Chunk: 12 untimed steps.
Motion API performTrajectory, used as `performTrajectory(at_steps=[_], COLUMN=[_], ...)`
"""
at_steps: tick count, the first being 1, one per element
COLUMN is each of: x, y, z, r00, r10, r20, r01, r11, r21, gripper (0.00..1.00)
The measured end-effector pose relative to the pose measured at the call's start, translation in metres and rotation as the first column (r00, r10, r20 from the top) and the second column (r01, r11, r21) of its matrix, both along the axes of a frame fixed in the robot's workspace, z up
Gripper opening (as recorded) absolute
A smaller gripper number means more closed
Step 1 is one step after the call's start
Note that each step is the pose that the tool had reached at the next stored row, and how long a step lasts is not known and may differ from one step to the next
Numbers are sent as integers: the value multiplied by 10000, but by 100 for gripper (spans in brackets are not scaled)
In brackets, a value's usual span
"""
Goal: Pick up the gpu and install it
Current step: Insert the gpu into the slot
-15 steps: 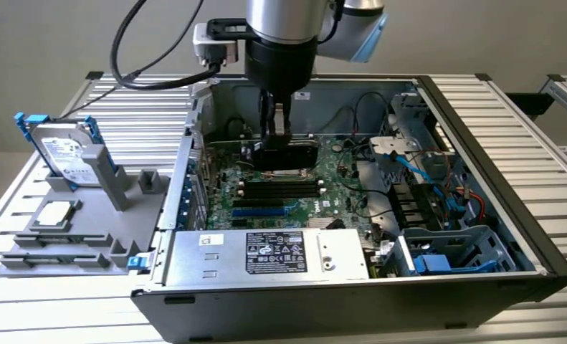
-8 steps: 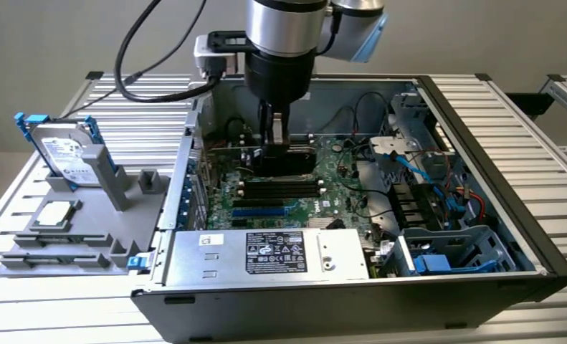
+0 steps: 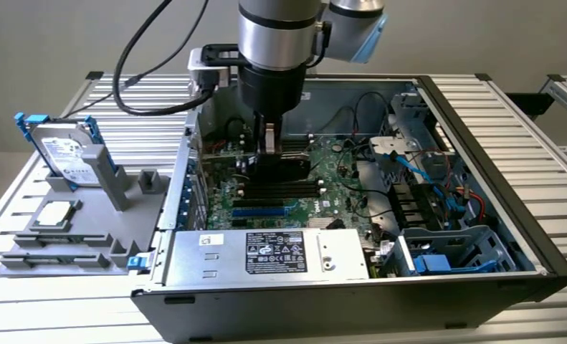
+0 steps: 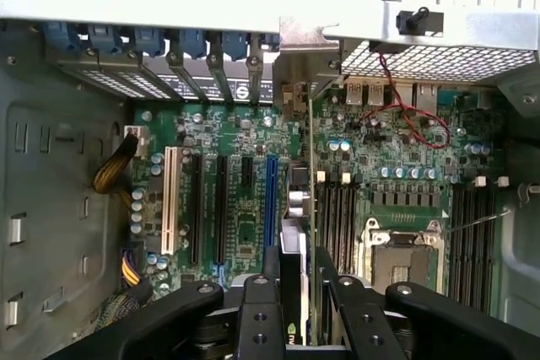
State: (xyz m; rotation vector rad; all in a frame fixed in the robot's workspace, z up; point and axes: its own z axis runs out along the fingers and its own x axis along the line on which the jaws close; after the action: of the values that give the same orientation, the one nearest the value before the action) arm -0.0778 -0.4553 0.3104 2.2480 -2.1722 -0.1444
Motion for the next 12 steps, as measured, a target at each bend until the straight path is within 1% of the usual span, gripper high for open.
performTrajectory(at_steps=[3,5,8,10,11,12], x=[-4,-4,9,39,53,65], y=[0,0,1,1,1,1], z=[-30,-30,-29,-20,-17,-17], r00=[9996,9992,9989,9988,9988,9987], r10=[-275,-383,-460,-463,-461,-462], r20=[-17,-68,-102,-160,-191,-235], r01=[275,383,460,463,460,461], r11=[9996,9993,9989,9989,9989,9989], r21=[-12,-15,-9,-12,-24,-51], gripper=[27,27,27,27,27,27])
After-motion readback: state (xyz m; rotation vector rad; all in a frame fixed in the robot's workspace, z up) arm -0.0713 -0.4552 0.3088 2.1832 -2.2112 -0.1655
